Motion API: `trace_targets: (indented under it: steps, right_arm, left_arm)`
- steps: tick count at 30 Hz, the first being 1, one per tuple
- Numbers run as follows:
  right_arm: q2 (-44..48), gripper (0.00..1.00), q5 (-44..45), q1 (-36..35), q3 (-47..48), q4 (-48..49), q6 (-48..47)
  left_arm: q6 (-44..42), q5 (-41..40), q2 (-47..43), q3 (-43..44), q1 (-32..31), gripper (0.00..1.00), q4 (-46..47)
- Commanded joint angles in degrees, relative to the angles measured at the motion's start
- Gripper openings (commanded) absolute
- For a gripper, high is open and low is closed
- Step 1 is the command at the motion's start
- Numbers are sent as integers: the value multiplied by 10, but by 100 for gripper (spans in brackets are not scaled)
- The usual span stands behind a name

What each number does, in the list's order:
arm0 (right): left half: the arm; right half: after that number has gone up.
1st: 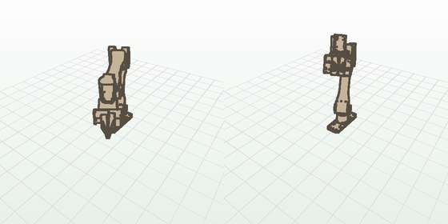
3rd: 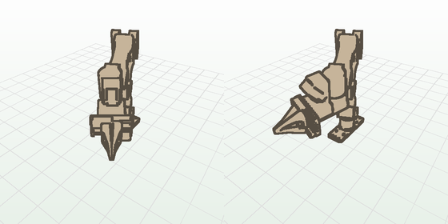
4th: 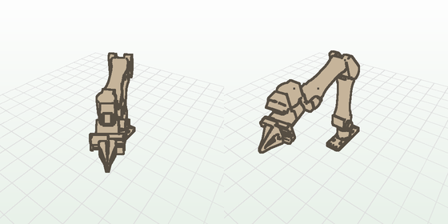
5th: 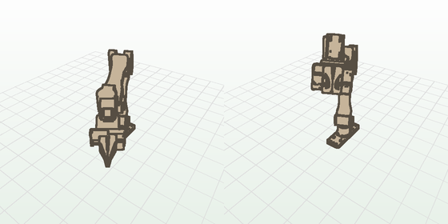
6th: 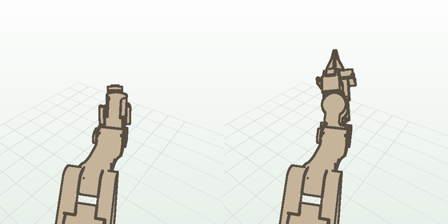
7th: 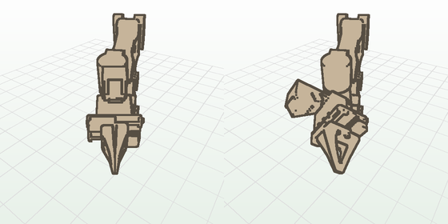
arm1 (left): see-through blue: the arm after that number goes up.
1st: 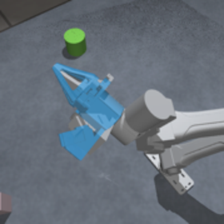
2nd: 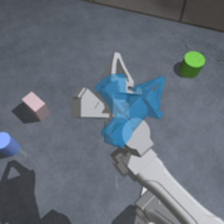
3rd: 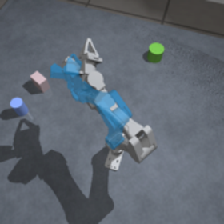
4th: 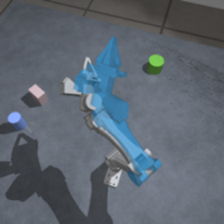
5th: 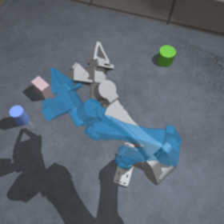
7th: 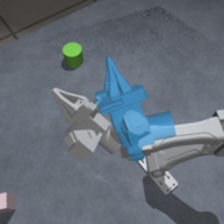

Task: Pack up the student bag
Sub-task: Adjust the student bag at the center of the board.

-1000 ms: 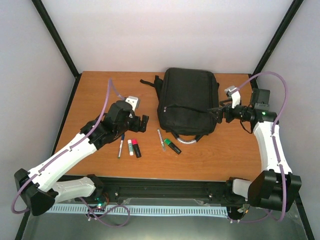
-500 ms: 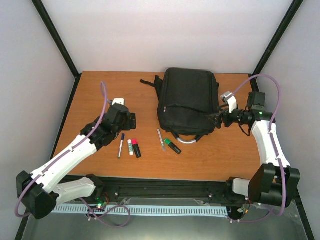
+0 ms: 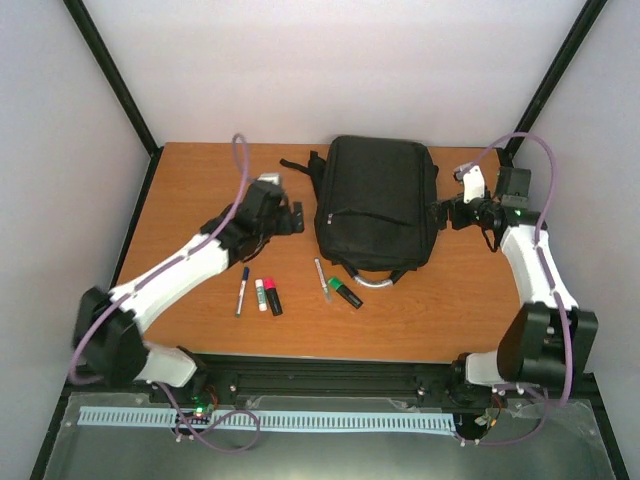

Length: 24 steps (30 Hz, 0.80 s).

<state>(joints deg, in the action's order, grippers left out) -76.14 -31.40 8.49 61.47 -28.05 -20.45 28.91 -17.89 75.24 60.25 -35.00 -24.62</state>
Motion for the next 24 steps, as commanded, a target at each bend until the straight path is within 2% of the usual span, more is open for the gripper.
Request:
trace_targets:
  steps: [1, 5, 7, 12, 17, 24]
  right_arm:
    - [-70, 99, -19, 7, 25, 5, 37]
    - [-80, 91, -13, 7, 10, 27, 30]
    - [-79, 88, -17, 6, 8, 16, 21]
    - [-69, 87, 30, 6, -14, 25, 13]
    - [-63, 83, -2, 6, -16, 14, 14]
    - [-65, 78, -14, 6, -26, 18, 6]
  left_arm:
    - [14, 66, 130, 134, 7, 100, 52]
    - [3, 63, 229, 235, 19, 100, 32]
    - [14, 89, 277, 287, 36, 100, 18]
    - [35, 159, 421, 447, 63, 100, -26]
    - [56, 198, 541, 599, 71, 100, -97]
    - [65, 224, 650, 719, 72, 100, -132]
